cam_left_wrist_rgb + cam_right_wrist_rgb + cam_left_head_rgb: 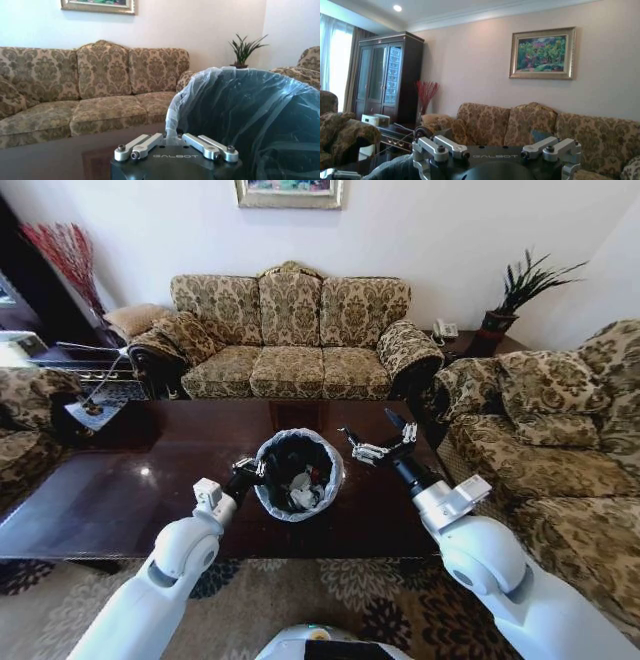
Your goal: Move to the front of the table and place the trash on the table into the trash bin.
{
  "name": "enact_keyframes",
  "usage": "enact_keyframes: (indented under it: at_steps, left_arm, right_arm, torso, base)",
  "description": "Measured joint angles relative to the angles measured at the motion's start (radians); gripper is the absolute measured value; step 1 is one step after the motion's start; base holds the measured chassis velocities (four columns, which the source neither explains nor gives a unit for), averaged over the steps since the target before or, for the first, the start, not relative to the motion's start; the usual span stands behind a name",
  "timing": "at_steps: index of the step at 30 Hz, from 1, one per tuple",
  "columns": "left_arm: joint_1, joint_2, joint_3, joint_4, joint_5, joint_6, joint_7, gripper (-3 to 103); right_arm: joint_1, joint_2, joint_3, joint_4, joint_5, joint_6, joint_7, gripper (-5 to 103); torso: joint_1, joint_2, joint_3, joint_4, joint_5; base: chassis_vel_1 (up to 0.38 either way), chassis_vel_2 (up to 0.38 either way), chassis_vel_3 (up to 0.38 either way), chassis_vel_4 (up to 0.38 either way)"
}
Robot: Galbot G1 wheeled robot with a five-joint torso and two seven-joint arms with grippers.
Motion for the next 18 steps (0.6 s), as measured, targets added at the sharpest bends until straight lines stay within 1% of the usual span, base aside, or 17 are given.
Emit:
enact_keyframes:
  at_steps: [3, 4, 10, 12, 14, 15, 18]
  left_arm:
    - [0.003, -0.005, -0.001, -0.003, 0.001, 0.000, 0.000, 2]
    - [0.007, -0.006, -0.004, -0.005, 0.001, 0.000, 0.000, 2]
    - [0.009, -0.008, -0.011, -0.009, 0.002, -0.001, -0.001, 2]
    - [0.008, -0.009, -0.011, -0.010, 0.002, -0.001, -0.001, 2]
    - [0.007, -0.012, -0.010, -0.011, 0.002, -0.001, -0.001, 2]
    - [0.006, -0.016, -0.009, -0.011, 0.002, -0.001, -0.001, 2]
    - [0.005, -0.022, -0.005, -0.011, 0.003, -0.001, 0.001, 2]
  right_arm:
    - [0.001, -0.002, -0.004, 0.000, 0.000, -0.004, 0.000, 100]
    - [0.003, -0.003, -0.008, 0.001, 0.000, -0.009, -0.001, 100]
    - [0.005, -0.002, -0.016, 0.003, -0.009, -0.022, -0.003, 100]
    - [0.005, -0.001, -0.018, -0.002, -0.020, -0.024, -0.005, 100]
    - [0.005, 0.000, -0.019, -0.004, -0.022, -0.025, -0.006, 100]
    - [0.005, 0.000, -0.019, -0.006, -0.023, -0.026, -0.006, 100]
    - [0.005, -0.001, -0.021, -0.013, -0.036, -0.026, -0.004, 100]
  torso:
    - [0.000, 0.000, 0.000, 0.0003, -0.0003]
    - [0.000, 0.000, 0.000, 0.0003, -0.0010]
    - [0.000, 0.000, 0.000, 0.0007, -0.0002]
    - [0.000, 0.000, 0.000, -0.0002, -0.0005]
    - [0.000, 0.000, 0.000, -0.0001, -0.0006]
    - [0.000, 0.000, 0.000, 0.0002, 0.0000]
    - [0.000, 0.000, 0.000, -0.0001, -0.0009]
  base:
    - [0.238, 0.223, -0.230, -0.250]
    - [0.248, 0.280, -0.290, -0.260]
    - [0.306, 0.320, -0.293, -0.301]
    - [0.300, 0.305, -0.336, -0.314]
    - [0.338, 0.342, -0.333, -0.337]
    - [0.348, 0.327, -0.333, -0.358]
    - [0.362, 0.354, -0.360, -0.358]
